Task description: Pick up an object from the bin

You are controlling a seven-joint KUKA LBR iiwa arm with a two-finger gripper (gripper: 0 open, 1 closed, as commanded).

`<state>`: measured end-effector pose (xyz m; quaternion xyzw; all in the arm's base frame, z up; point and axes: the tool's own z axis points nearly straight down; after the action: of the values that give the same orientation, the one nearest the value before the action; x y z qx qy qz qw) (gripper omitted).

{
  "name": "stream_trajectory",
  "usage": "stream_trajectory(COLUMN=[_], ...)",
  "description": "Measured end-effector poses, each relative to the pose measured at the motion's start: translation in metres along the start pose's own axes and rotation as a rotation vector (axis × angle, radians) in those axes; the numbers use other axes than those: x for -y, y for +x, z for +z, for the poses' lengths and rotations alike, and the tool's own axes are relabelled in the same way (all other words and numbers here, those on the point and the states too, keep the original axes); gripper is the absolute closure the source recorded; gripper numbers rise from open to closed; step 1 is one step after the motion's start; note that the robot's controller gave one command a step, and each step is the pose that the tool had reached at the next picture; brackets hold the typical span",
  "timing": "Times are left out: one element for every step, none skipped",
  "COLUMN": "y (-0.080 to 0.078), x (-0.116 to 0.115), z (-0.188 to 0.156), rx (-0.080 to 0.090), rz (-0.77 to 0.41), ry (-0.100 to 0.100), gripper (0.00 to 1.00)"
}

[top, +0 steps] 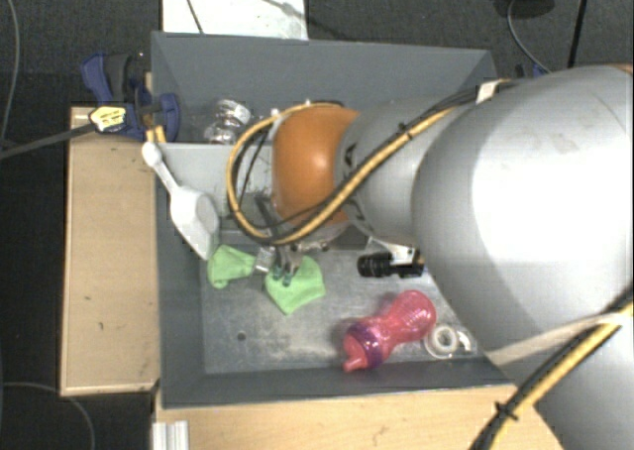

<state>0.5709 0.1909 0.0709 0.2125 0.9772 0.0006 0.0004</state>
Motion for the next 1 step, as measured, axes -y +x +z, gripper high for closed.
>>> stream_trajectory(y=[-0.0001], x=[0.0], z=[0.0001], rx=[0.0], rz=[0.0], ry=[0.0], gripper=[1.0])
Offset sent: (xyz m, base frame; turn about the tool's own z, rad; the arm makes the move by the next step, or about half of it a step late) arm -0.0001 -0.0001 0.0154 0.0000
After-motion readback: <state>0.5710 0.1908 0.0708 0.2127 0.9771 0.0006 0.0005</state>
